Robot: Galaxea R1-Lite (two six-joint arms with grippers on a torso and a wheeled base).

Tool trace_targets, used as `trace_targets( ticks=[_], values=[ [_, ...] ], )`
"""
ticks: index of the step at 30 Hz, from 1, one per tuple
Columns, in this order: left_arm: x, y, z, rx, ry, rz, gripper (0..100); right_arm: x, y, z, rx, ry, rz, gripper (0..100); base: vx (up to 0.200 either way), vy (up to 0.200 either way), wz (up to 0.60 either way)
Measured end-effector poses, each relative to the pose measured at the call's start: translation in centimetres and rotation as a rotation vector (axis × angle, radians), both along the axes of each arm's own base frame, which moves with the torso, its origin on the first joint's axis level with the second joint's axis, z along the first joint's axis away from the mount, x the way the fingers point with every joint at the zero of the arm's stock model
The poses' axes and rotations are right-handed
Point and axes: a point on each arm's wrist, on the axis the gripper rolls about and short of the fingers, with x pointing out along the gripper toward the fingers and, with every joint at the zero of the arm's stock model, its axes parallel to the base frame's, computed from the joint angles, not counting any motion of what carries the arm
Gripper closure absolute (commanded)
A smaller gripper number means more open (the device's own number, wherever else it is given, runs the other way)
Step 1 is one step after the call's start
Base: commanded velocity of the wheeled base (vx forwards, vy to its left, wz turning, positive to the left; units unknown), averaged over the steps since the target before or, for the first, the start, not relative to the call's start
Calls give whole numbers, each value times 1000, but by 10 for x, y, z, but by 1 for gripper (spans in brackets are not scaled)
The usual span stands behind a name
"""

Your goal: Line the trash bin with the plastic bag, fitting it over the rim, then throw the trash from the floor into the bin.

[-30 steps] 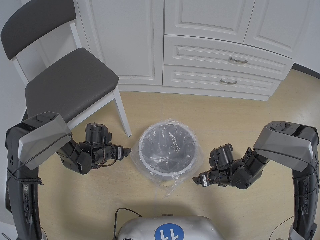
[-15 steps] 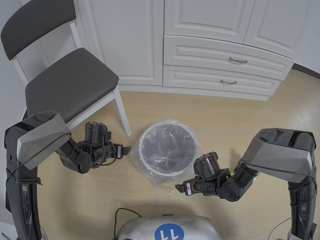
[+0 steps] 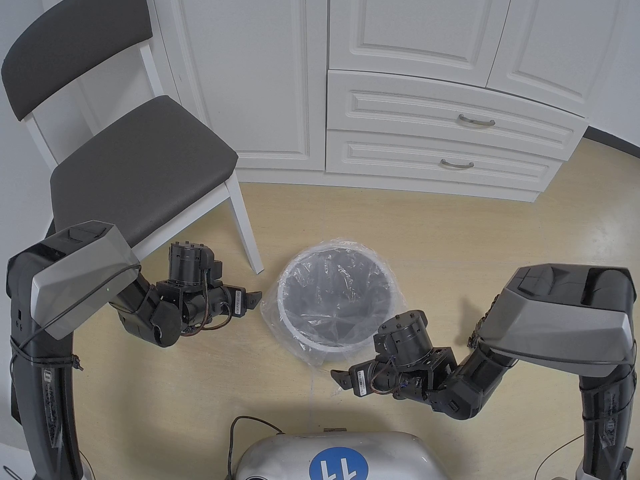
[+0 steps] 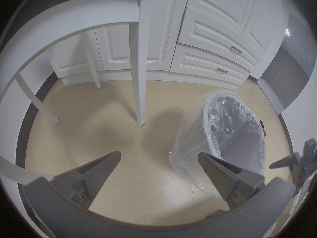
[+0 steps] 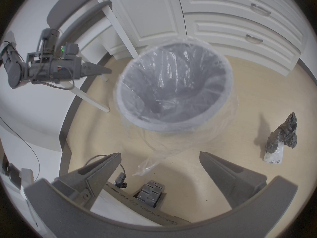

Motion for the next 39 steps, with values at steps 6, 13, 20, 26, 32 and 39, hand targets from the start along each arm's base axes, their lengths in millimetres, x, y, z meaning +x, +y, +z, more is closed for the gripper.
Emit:
trace_targets(
  ticks=[6, 13, 20, 26, 32, 39],
  values=[
    [0, 0, 2, -2, -5, 0, 0, 2, -6, 33, 51, -68, -19, 0, 0, 0, 0],
    [-1, 0, 5, -4, -10, 1, 0, 46, -25, 62, 164, -190, -160, 0, 0, 0, 0],
    [0, 0, 7, -6, -16, 1, 0, 99, -49, 68, 267, -264, -315, 0, 0, 0, 0],
    [0, 1, 8, -8, -20, 3, 0, 138, -67, 49, 292, -289, -430, 0, 0, 0, 0],
    [1, 1, 10, -14, -43, 4, 0, 151, -78, 24, 270, -262, -469, 0, 0, 0, 0],
    [1, 2, 10, -15, -48, 6, 0, 147, -81, 8, 232, -201, -465, 0, 0, 0, 0]
  ],
)
